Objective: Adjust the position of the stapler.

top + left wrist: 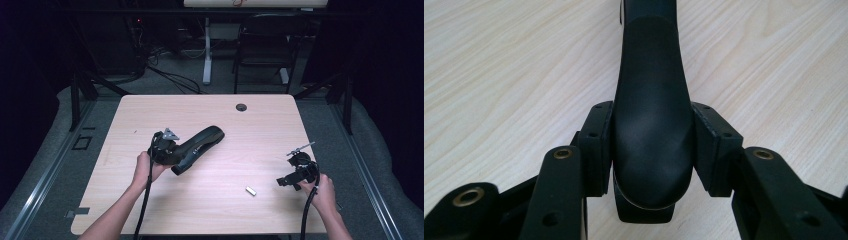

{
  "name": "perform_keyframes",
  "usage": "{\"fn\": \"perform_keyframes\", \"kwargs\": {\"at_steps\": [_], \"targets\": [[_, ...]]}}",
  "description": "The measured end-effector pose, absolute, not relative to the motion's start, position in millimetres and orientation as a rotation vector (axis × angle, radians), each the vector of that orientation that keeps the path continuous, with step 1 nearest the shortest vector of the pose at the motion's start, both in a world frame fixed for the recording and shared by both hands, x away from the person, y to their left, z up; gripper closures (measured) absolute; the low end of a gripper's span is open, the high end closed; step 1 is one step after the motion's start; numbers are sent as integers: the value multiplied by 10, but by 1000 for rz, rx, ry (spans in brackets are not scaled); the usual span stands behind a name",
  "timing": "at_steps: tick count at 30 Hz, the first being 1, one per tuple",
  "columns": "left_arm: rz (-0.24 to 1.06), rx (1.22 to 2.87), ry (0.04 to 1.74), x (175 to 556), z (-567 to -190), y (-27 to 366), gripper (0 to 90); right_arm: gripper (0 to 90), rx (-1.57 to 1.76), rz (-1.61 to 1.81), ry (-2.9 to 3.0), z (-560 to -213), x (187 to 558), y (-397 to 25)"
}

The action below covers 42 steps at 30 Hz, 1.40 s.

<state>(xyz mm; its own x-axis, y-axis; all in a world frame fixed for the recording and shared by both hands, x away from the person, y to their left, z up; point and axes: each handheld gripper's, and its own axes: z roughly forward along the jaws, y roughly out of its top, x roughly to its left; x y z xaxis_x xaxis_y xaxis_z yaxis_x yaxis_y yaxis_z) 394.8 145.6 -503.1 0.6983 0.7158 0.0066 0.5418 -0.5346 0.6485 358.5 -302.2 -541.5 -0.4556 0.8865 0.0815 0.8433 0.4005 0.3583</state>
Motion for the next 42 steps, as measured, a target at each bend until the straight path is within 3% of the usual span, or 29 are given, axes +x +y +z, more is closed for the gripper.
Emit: {"fn": "perform_keyframes", "kwargs": {"at_steps": [19, 42], "targets": [[349, 2292, 1015, 3772, -4962, 1633, 558, 50, 1559, 529, 2535, -5409, 3576, -3026], [277, 2311, 1026, 3658, -4921, 1527, 556, 50, 1558, 551, 2537, -5419, 3578, -3001]]}}
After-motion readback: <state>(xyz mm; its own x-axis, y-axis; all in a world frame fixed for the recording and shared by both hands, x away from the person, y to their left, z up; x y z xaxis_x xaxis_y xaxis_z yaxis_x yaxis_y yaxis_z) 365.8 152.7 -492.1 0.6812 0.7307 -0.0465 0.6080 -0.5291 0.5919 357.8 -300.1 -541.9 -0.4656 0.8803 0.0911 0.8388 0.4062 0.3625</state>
